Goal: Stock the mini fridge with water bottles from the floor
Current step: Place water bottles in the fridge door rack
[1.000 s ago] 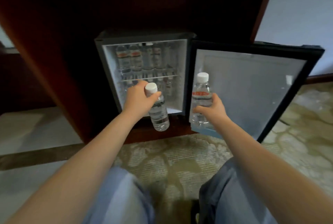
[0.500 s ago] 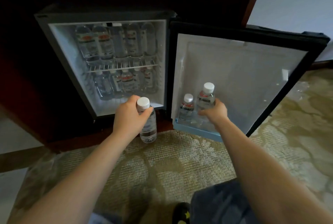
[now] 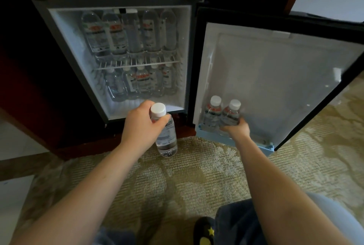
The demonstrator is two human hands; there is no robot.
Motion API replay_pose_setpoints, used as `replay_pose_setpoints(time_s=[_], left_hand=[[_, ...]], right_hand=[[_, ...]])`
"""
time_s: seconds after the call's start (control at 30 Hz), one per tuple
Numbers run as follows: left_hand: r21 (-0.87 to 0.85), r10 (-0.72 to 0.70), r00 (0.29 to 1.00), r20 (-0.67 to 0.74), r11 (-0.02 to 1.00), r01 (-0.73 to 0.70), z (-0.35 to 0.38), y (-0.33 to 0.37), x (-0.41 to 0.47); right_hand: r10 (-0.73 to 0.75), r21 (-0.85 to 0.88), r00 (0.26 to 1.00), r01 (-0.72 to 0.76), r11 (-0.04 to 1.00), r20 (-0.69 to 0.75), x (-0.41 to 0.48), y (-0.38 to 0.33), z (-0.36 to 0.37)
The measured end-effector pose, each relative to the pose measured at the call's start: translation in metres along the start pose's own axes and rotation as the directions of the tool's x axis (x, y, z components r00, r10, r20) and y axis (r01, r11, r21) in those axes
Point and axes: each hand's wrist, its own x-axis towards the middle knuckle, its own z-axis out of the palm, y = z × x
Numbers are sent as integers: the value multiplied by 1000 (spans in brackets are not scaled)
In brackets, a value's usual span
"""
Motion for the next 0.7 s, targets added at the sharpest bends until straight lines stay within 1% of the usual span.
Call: replay_pose_setpoints(time_s=[0.07, 0.13, 0.17, 0.23, 0.27, 0.3, 0.33, 0.37, 0.4, 0.43, 0.47, 0.5, 0.53, 0.57, 0.6, 0.63, 0.7], left_hand=[[-2, -1, 1000, 13, 1000, 1, -1, 1, -1], [-5, -8, 1000, 24, 1000, 8, -4, 2, -1], [-6, -12, 999, 29, 1000, 12, -5, 3, -1], [-5, -14, 999, 35, 1000, 14, -7, 5, -1], [-1, -12, 999, 33, 1000, 12, -8, 6, -1], [7, -8, 1000, 28, 1000, 8, -8, 7, -2], [17, -3, 1000, 25, 1000, 2, -9, 9, -2], [24, 4, 1000, 20, 1000, -4, -10, 10, -3], [27, 10, 1000, 14, 1000, -11, -11, 12, -3], [26, 16, 1000, 7, 1000, -16, -12, 13, -3], [21, 22, 1000, 0, 1000, -22, -13, 15, -4], [16, 30, 1000, -7, 999, -30, -14, 17, -5], [15, 42, 999, -15, 999, -42, -15, 20, -6], [18, 58, 998, -23, 998, -58, -15, 22, -7], [24, 77, 997, -27, 997, -76, -15, 26, -9], [30, 96, 995, -32, 995, -95, -16, 28, -10], [41, 140, 989, -37, 990, -138, -14, 31, -14]], right_hand=[[8, -67, 999, -6, 998, 43, -3, 0, -1], [68, -86, 997, -64, 994, 40, -9, 3, -2], [113, -80, 994, -113, 990, 0, -14, 3, -5], [190, -77, 971, -202, 976, -143, -27, 0, -15], [193, -91, 959, -216, 972, -209, -34, -4, -19], [165, -125, 955, -200, 972, -246, -41, -8, -22], [109, -168, 968, -149, 975, -224, -50, -16, -22], [37, -202, 989, -66, 977, -141, -59, -25, -19], [-31, -208, 1000, 31, 978, 3, -70, -34, -14], [-87, -178, 977, 122, 976, 195, -83, -42, -7], [-137, -124, 911, 199, 972, 390, -99, -50, -1], [-175, -85, 818, 262, 961, 548, -115, -57, 4], [-204, -61, 730, 318, 946, 652, -131, -62, 8], [-236, -41, 669, 371, 928, 705, -142, -62, 12], [-264, -27, 641, 406, 913, 721, -150, -60, 14], [-290, -10, 640, 422, 906, 712, -155, -60, 17], [-348, 22, 672, 443, 896, 654, -159, -59, 20]])
